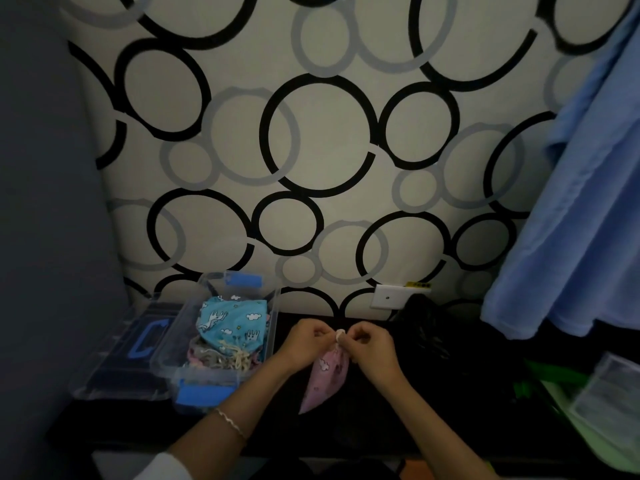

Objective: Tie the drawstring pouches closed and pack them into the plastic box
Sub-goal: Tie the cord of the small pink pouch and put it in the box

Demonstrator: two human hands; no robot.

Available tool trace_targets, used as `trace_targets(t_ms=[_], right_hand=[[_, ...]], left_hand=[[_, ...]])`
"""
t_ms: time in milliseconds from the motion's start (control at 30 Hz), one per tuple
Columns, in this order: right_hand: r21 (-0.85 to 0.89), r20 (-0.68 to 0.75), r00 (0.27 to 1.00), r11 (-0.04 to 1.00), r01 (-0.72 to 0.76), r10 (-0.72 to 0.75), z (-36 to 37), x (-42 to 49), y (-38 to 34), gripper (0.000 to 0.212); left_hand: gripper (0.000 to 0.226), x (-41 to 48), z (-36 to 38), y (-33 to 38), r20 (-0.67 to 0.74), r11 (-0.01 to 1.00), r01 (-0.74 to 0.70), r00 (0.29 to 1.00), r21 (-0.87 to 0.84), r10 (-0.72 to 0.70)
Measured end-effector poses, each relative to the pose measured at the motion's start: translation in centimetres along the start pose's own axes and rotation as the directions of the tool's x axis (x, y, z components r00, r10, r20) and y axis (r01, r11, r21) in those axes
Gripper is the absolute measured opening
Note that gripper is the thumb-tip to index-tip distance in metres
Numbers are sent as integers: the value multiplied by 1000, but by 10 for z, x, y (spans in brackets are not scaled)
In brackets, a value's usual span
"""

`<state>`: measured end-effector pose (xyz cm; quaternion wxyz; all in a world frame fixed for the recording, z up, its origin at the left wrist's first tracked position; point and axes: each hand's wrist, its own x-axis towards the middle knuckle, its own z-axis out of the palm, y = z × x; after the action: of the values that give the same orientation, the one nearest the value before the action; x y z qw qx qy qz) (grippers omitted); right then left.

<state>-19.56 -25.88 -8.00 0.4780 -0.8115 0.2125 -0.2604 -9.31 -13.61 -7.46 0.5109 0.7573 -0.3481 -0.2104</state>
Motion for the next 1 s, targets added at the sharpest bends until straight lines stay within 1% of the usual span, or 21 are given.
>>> trace_targets(t_ms=[133,233,300,367,433,500,533,567,600,667,733,833,900,1000], right_hand=[[-3,60,998,1000,8,-8,-2,-1,0,9],[-23,74,997,1000,19,-17,-3,-2,0,9],[-49,64,998,999,8,-5,-8,-1,0,16],[-75,48,999,997,-19,23,-17,0,3,21],[-104,62,997,994,-33,40,-29,-2,7,21],[-99,148,987,994,-48,63,-35,-6,8,17],[-92,200,977,994,-58,76,-36,-7,7,15],[-78,243,966,994,-72,88,-36,-8,5,14],[-59,272,957,994,-89,101,-37,-9,2,15],[-28,299,945,991,-129,131,-37,-5,-1,25],[-23,291,940,983,-180,179,-36,0,-3,34],[-105,288,928,971,-214,236,-32,11,-4,35],[-142,338,905,965,-221,257,-30,15,-5,33],[-133,406,880,969,-210,246,-29,17,-7,17]], left_hand=[[19,-3,0,4,11,1000,2,1000,6,-2],[15,-4,-1,5,44,999,-20,999,32,18],[10,-4,-5,5,69,995,-37,997,92,30],[9,-4,-14,4,24,973,-38,999,228,34],[11,-5,-21,2,-57,915,-53,995,399,83],[15,-8,-19,2,-119,800,-85,974,594,192],[16,-9,-16,2,-152,784,-83,963,615,221],[17,-10,-12,3,-176,808,-70,962,585,210],[17,-11,-8,4,-188,855,-49,967,517,169],[17,-11,-2,3,-184,933,-6,980,361,78],[17,-11,0,3,-171,973,20,985,230,20],[15,-13,3,3,-158,995,15,987,101,1],[15,-14,5,3,-146,999,17,989,28,-12],[13,-15,7,2,-121,999,31,992,-10,-32]])
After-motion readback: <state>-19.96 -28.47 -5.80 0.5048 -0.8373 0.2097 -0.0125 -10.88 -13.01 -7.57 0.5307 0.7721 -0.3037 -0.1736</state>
